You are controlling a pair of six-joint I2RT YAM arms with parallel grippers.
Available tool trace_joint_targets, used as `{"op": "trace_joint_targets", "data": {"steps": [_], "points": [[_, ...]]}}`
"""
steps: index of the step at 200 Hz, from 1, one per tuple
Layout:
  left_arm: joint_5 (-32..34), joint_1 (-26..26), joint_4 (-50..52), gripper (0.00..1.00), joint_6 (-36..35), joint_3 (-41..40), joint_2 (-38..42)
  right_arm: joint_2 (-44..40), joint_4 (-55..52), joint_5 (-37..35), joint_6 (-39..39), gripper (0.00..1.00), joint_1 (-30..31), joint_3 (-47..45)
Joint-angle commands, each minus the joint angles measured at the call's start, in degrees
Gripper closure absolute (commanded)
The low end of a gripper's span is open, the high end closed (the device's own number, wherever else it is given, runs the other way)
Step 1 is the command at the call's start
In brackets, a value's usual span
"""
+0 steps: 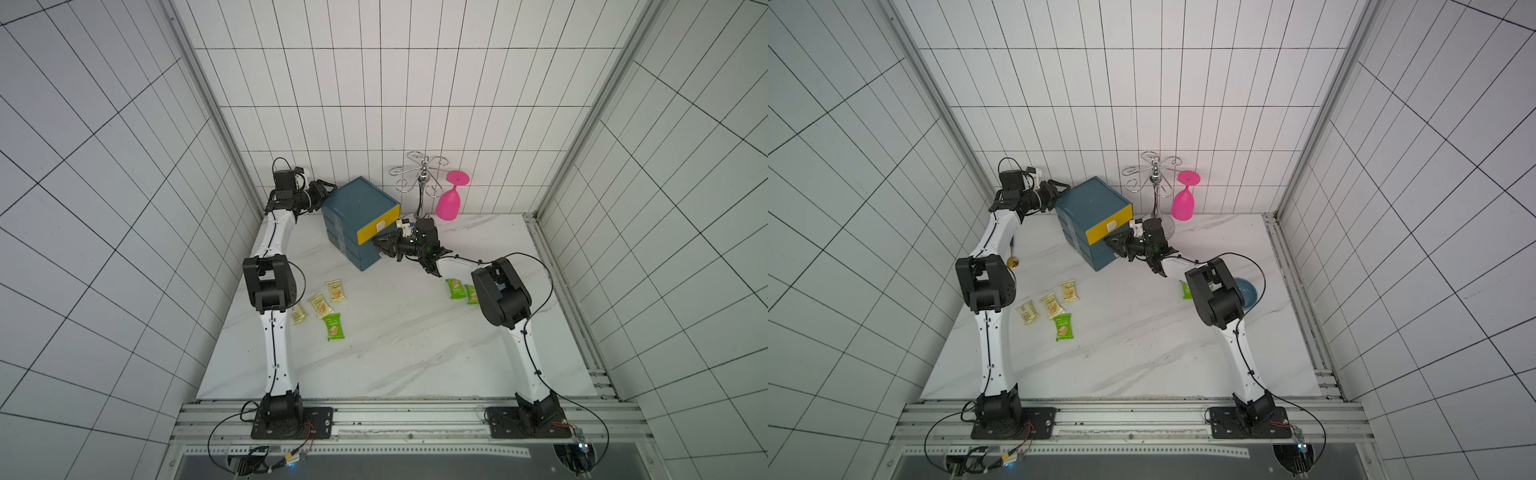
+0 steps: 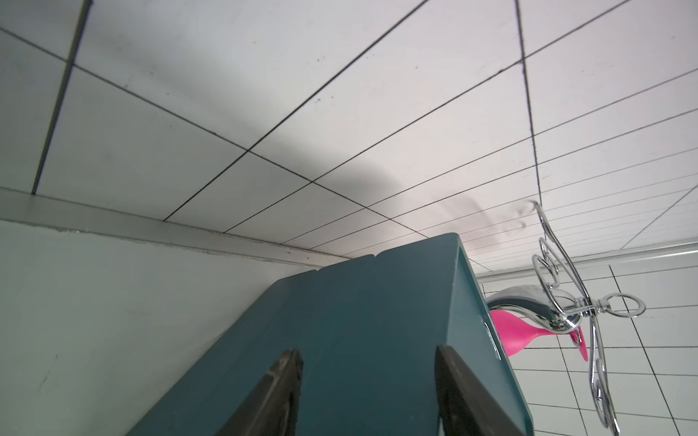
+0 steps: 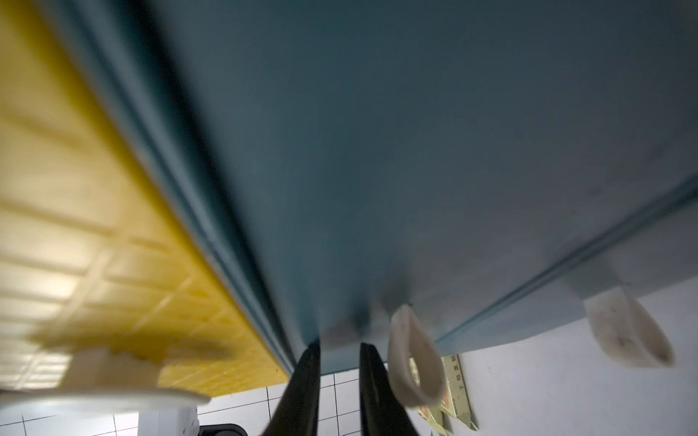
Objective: Take the cookies out of the drawer
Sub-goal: Close the drawer in the storage box, then adjust the storage box at the center of the board.
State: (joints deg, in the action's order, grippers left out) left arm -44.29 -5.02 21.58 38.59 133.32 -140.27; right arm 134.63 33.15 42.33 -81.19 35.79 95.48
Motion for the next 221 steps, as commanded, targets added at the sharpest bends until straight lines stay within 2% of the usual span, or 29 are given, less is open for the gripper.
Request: {"op": "trace_joint_targets", "data": {"steps": [1, 41, 106, 165, 189, 221], "points": [[-11.2, 5.2, 0.8, 0.45, 0.5, -7.4, -0.2, 1.8, -1.7, 0.4, 1.9, 0.78, 1.3, 3.4], [-14.8, 5.0, -10.8, 0.5, 4.3, -24.0, 7.4, 1.3, -2.2, 0.8, 2.4, 0.78, 2.5, 3.2], [-17.8, 4.6, -12.3, 0.53, 3.3, -38.7, 15.5, -0.6, -3.6, 1.0, 3.0, 0.78, 3.8, 2.5], [-18.6, 3.1, -12.3, 0.53, 3.2, -41.6, 18.2, -1.2, -3.7, 1.3, 3.2, 0.77, 4.1, 1.1], [-17.8, 1.7, -12.3, 0.45, 4.5, -40.9, 18.6, -1.6, -4.0, 1.1, 3.1, 0.76, 4.1, 1.0], [-17.9, 0.6, -13.3, 0.4, 6.0, -39.9, 19.2, -2.0, -4.2, 1.0, 3.0, 0.75, 4.8, 1.1]]}}
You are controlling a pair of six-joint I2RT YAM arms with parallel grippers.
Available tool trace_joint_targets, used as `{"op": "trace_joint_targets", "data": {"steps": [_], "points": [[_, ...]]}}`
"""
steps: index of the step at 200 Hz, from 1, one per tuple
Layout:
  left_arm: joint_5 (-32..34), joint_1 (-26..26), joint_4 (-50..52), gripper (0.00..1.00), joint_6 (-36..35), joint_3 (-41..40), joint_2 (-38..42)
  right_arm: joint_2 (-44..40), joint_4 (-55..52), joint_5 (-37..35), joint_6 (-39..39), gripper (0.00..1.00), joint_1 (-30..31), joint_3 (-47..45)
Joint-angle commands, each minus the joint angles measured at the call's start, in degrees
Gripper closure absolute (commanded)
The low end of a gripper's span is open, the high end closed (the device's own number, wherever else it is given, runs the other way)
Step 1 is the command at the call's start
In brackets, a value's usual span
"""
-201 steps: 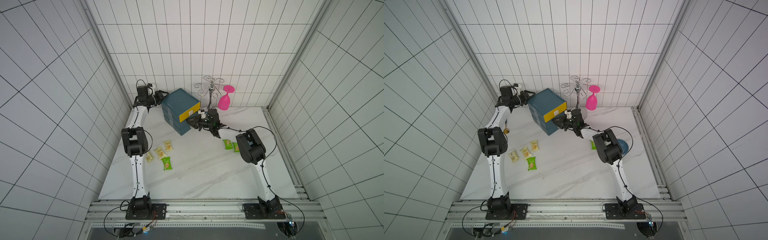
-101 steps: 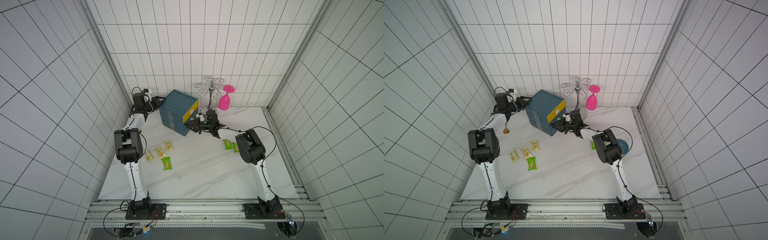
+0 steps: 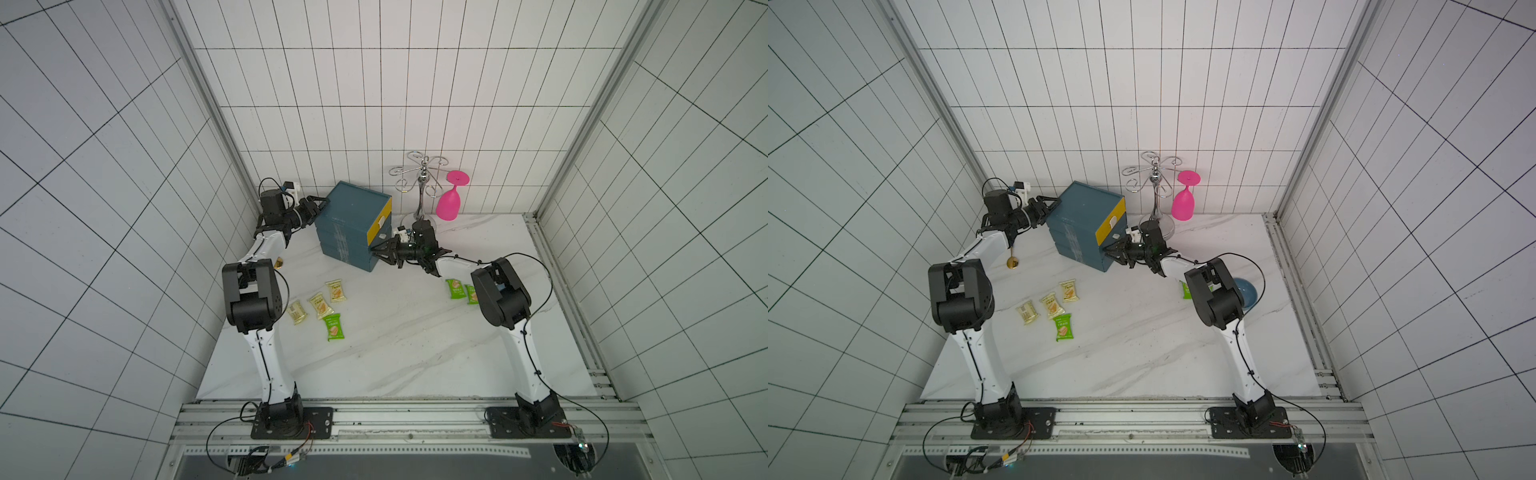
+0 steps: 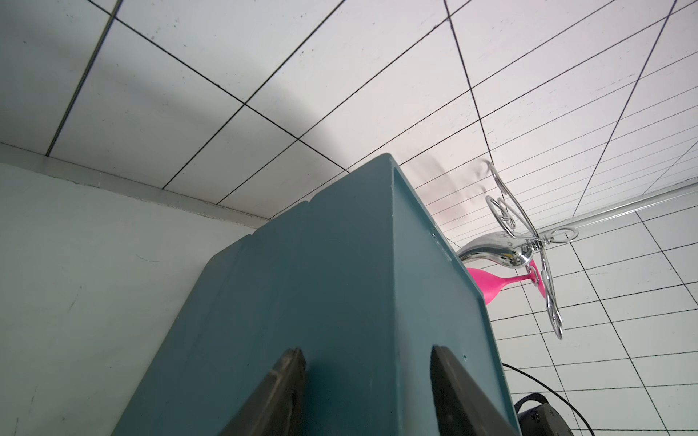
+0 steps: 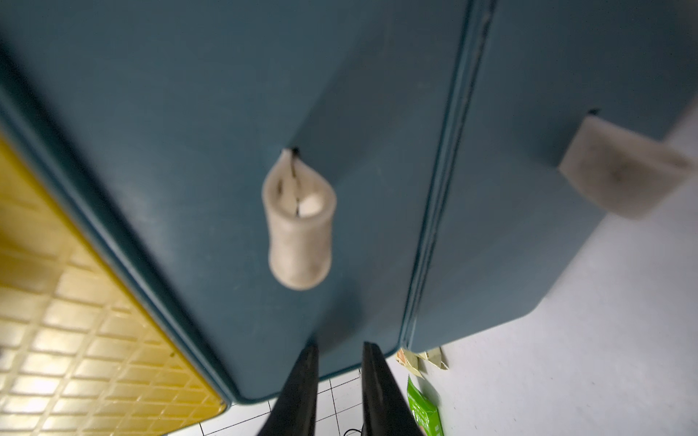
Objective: Take the cookies out of the drawer
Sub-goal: Adjust the storage box at the center of the board.
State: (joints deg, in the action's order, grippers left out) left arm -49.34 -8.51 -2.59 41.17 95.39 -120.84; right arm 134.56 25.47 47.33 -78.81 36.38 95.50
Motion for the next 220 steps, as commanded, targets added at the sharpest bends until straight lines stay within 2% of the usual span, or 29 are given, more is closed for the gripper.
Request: {"op": "trace_joint_targets", "data": {"steps": [1, 29, 82, 106, 163, 202, 220], "points": [[-12.9, 4.1, 10.9, 0.4, 3.5, -1.9, -0.3, -1.9, 3.4, -4.0, 0.7, 0.75, 4.2, 1.1], [-12.7, 4.0, 12.0, 0.39, 3.7, -1.0, 0.1, -2.2, 3.5, -4.3, 0.3, 0.74, 5.1, 0.3], [-7.9, 2.3, 13.5, 0.35, 3.4, -2.3, 5.5, -6.6, 3.4, -4.7, 0.5, 0.64, 5.7, -4.9], [-4.4, 1.0, 17.5, 0.33, 2.0, 1.0, 7.9, -9.7, 3.1, -5.8, 0.6, 0.6, 5.9, -8.9], [-3.0, -1.6, 23.0, 0.28, -0.2, 7.9, 9.6, -15.1, 1.2, -6.2, -0.3, 0.58, 7.9, -15.0], [-1.3, -2.0, 27.0, 0.24, -2.4, 11.8, 12.8, -21.3, 1.5, -9.2, -1.7, 0.57, 8.9, -23.2], [-1.2, -0.3, 27.9, 0.23, -2.4, 12.5, 14.7, -25.5, 0.9, -10.7, -2.3, 0.57, 8.7, -29.4]]}}
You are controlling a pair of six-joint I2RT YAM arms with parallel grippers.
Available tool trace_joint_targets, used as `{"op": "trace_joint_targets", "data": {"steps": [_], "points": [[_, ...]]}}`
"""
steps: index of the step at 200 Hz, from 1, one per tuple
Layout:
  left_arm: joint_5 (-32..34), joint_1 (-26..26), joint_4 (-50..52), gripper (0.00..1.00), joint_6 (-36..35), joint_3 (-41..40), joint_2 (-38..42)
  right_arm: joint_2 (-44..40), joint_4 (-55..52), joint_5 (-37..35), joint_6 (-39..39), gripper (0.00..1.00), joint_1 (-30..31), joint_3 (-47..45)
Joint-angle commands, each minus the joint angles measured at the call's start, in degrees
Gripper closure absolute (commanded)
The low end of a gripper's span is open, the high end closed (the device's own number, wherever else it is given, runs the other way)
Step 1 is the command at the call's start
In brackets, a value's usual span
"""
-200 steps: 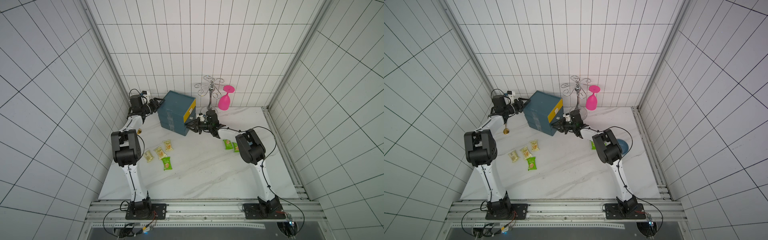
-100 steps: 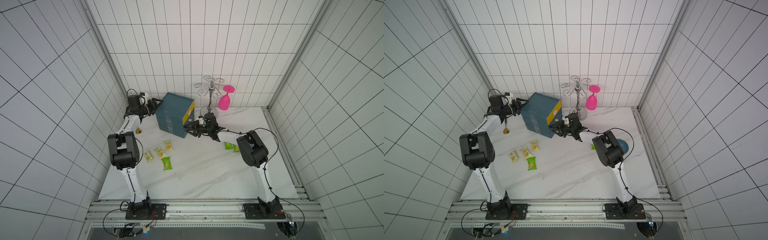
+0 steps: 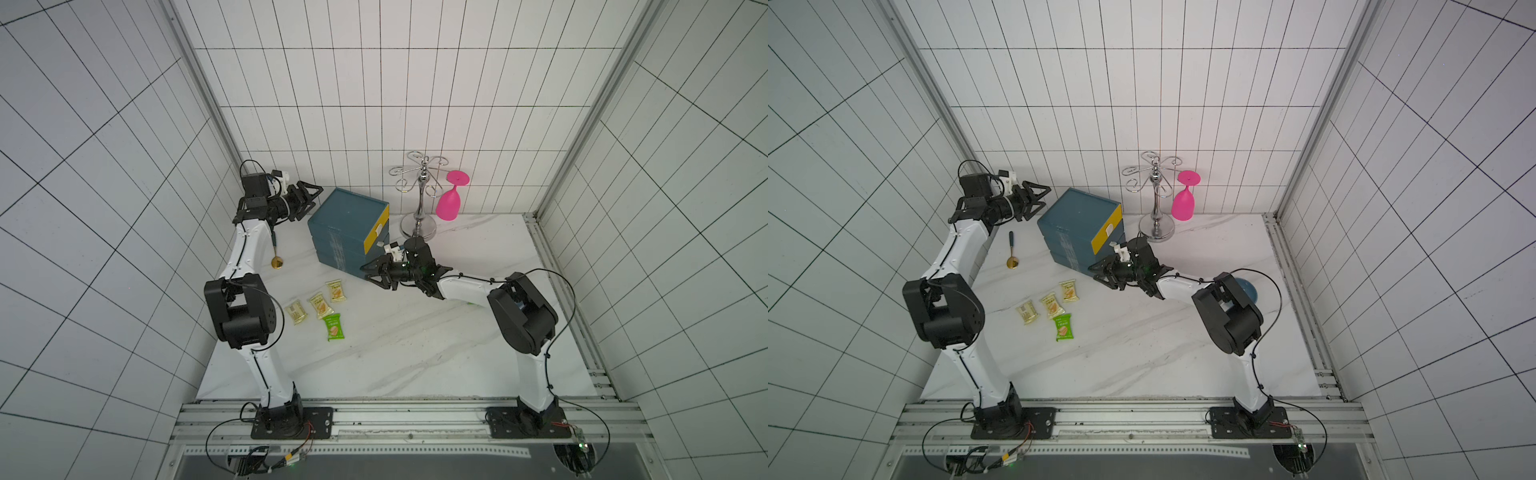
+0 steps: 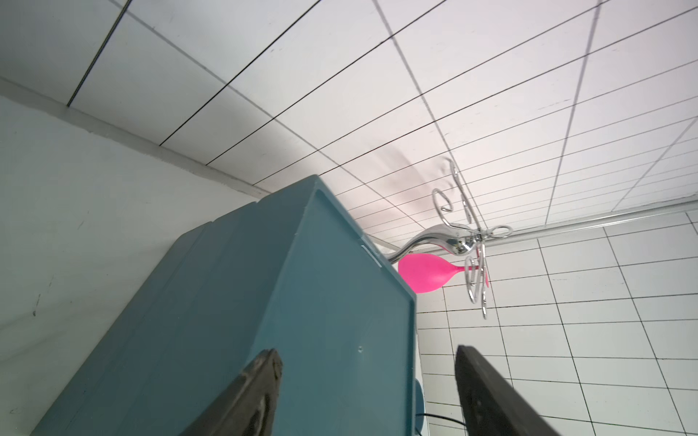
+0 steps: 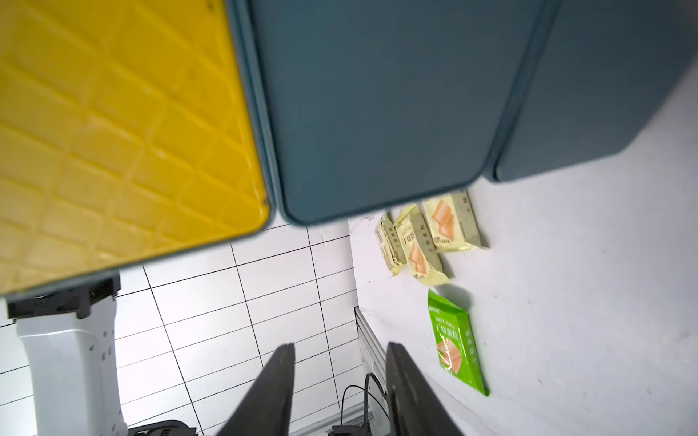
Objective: Take the cookies out of the drawer
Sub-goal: Adjust the storage box at the center of the board.
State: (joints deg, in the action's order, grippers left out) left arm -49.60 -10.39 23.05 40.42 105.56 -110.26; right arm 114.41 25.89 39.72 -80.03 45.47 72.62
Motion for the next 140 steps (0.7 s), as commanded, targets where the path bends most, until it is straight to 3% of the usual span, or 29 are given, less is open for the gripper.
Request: {"op": "trace_joint_targets", "data": {"steps": [1, 27, 48, 87, 140], "points": [[-0.9, 1.8, 2.3, 0.23, -1.7, 2.3, 4.2, -5.5, 0.5, -3.2, -1.1, 0.57, -0.4, -6.9], [1.8, 7.8, 8.2, 0.24, -6.4, 5.1, 4.4, -9.5, 1.8, -5.4, 0.5, 0.54, -2.7, -14.6], [5.2, 12.7, 12.8, 0.25, -9.8, 8.3, 2.5, -6.6, 8.5, -4.7, 0.4, 0.51, -6.9, -15.8], [9.1, 16.7, 16.3, 0.28, -11.4, 10.0, -1.7, 5.9, 12.5, -1.7, 2.5, 0.5, -11.5, -3.8], [9.3, 16.7, 17.0, 0.3, -14.4, 5.1, -4.3, 18.1, 15.7, -1.0, -0.8, 0.52, -12.5, 8.9]]}}
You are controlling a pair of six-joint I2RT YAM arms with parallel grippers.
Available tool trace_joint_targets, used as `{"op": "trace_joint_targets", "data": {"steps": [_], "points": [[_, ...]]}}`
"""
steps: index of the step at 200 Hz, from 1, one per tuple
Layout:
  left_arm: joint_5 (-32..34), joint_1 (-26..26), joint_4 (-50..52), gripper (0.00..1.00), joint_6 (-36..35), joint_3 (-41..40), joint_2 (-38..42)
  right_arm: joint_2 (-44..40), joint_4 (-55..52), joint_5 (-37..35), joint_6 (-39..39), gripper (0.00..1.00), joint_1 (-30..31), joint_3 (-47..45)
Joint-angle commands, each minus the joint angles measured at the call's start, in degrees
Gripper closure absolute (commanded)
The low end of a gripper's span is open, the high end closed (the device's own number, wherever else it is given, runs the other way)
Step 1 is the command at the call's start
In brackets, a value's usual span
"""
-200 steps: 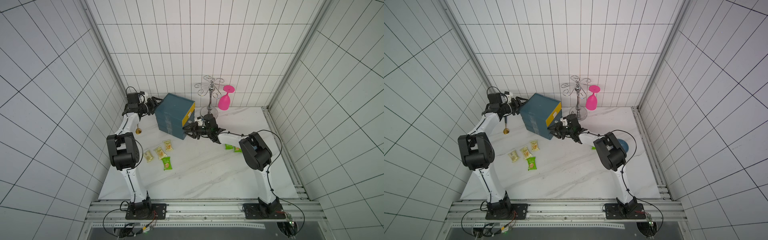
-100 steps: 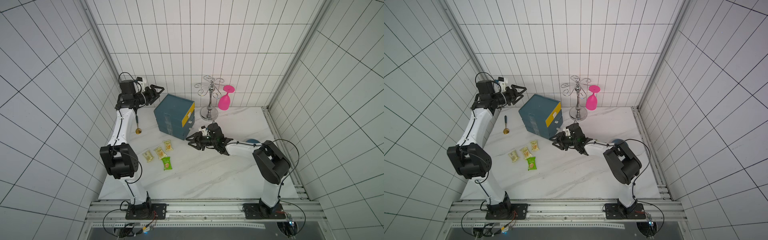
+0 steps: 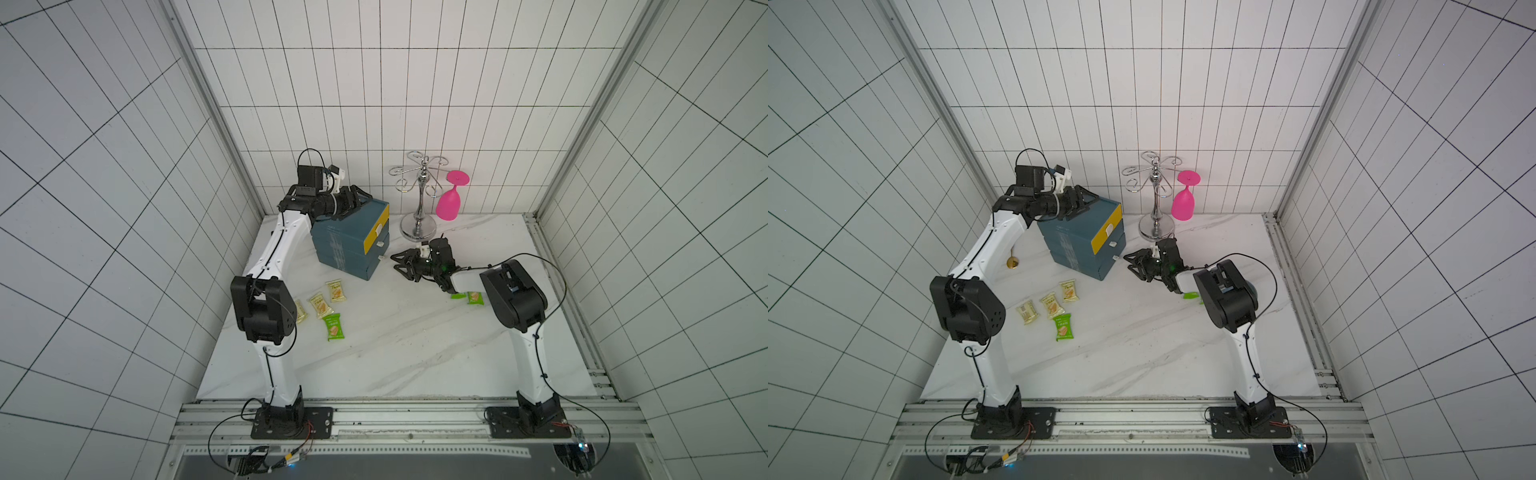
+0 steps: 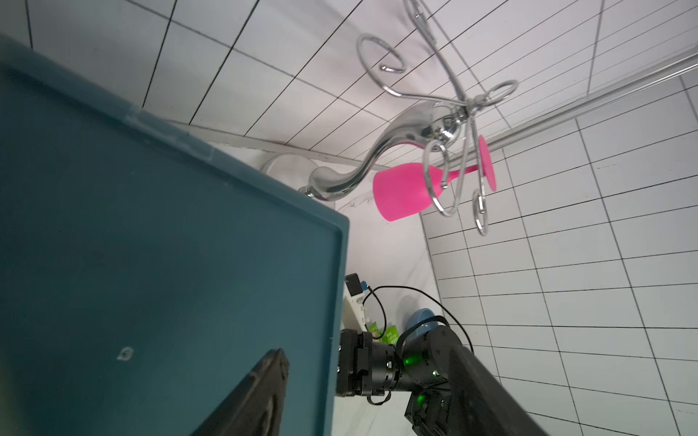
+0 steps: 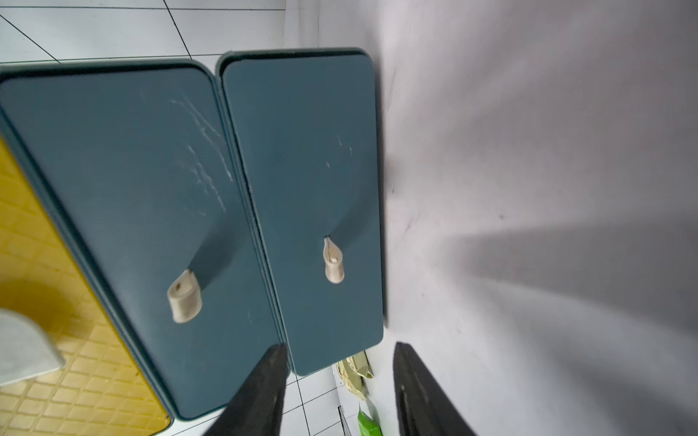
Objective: Take the cookies out of the drawer
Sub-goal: Adjust the storage box at the center of the board, then open the drawer in the storage box.
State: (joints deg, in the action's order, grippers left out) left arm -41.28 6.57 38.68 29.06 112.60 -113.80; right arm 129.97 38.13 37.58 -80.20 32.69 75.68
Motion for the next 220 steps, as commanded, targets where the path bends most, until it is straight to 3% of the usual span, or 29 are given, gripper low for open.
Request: {"op": "trace_joint_targets", "data": {"steps": [1, 45, 163, 210, 220], "points": [[1.0, -0.3, 1.5, 0.3, -3.1, -2.0, -0.8, 2.7, 3.4, 1.2, -0.7, 0.52, 0.3, 6.1], [0.0, -0.5, -0.1, 0.31, -4.1, -6.6, -0.7, 7.7, 3.3, 2.2, -2.0, 0.54, 0.5, 11.5], [-1.0, -0.6, -1.2, 0.33, -3.7, -8.6, -1.6, 9.8, 6.4, 3.0, -3.1, 0.58, 2.5, 11.1], [-1.3, -0.5, -1.3, 0.33, -3.7, -8.8, -1.4, 11.0, 6.7, 2.4, -3.4, 0.67, 2.7, 11.4], [-1.5, -0.6, -1.3, 0.33, -3.9, -9.0, -1.4, 11.2, 6.2, 2.2, -3.3, 0.73, 2.5, 12.0]]}}
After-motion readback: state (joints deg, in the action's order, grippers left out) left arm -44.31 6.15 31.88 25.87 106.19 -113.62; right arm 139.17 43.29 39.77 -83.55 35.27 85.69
